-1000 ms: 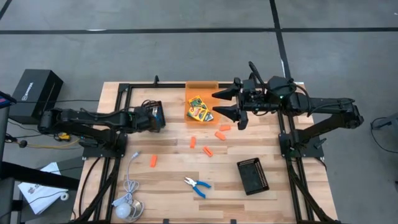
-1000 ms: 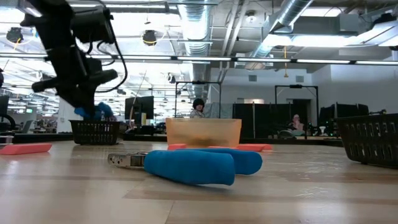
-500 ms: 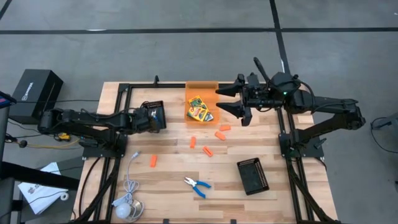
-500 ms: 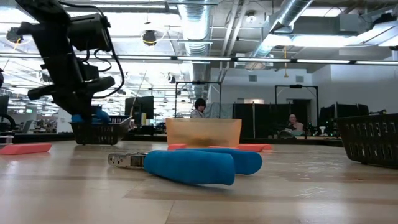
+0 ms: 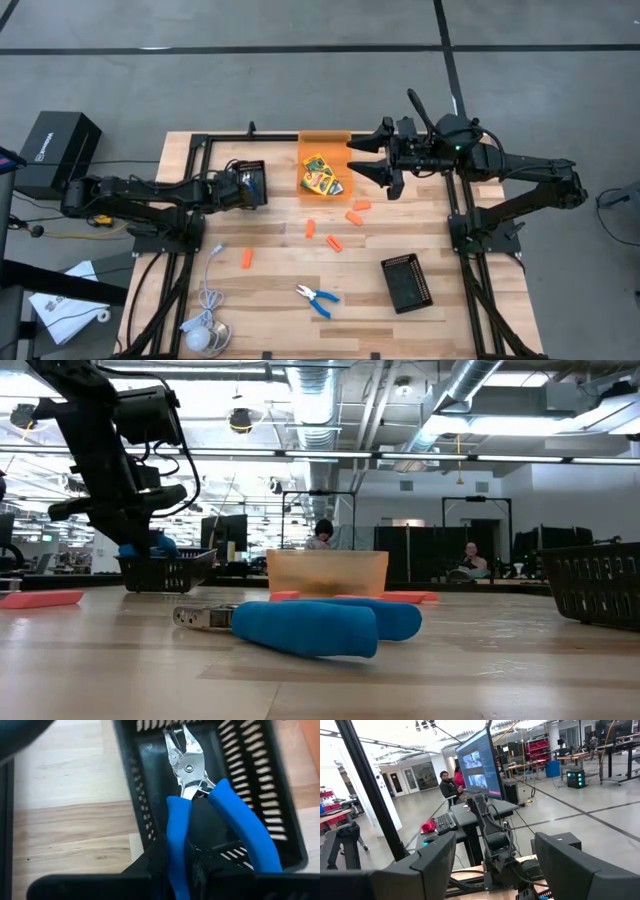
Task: Pick & Place School Supplies
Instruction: Put the top blue hole puncher into the top black bin
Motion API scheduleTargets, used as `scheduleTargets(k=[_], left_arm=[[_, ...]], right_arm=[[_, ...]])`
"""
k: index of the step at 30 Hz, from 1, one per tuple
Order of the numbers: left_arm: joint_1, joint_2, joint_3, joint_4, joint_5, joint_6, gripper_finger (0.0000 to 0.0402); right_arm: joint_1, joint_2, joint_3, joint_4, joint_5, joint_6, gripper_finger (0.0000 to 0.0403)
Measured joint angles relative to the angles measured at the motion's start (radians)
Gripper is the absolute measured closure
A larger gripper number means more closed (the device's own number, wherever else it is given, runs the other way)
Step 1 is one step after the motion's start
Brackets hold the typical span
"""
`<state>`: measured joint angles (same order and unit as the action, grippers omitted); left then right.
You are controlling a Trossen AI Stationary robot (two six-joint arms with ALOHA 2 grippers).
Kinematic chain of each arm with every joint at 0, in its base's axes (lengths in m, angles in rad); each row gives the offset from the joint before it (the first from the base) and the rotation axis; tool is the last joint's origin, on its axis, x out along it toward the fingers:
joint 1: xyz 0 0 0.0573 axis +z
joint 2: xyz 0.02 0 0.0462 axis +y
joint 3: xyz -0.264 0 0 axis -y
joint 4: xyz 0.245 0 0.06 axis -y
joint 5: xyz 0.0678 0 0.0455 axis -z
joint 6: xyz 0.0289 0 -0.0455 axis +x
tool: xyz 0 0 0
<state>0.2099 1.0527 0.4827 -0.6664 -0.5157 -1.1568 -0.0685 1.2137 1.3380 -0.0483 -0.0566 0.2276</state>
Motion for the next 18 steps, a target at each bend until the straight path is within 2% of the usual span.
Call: scheduleTargets(k=[18], left_arm=[[0.007, -0.021, -0.010, 0.115, 0.033, 0.001, 0.0371]], right_arm=[[-0.008, -0.017, 0.001, 0.037, 0.000, 0.001, 0.0143]])
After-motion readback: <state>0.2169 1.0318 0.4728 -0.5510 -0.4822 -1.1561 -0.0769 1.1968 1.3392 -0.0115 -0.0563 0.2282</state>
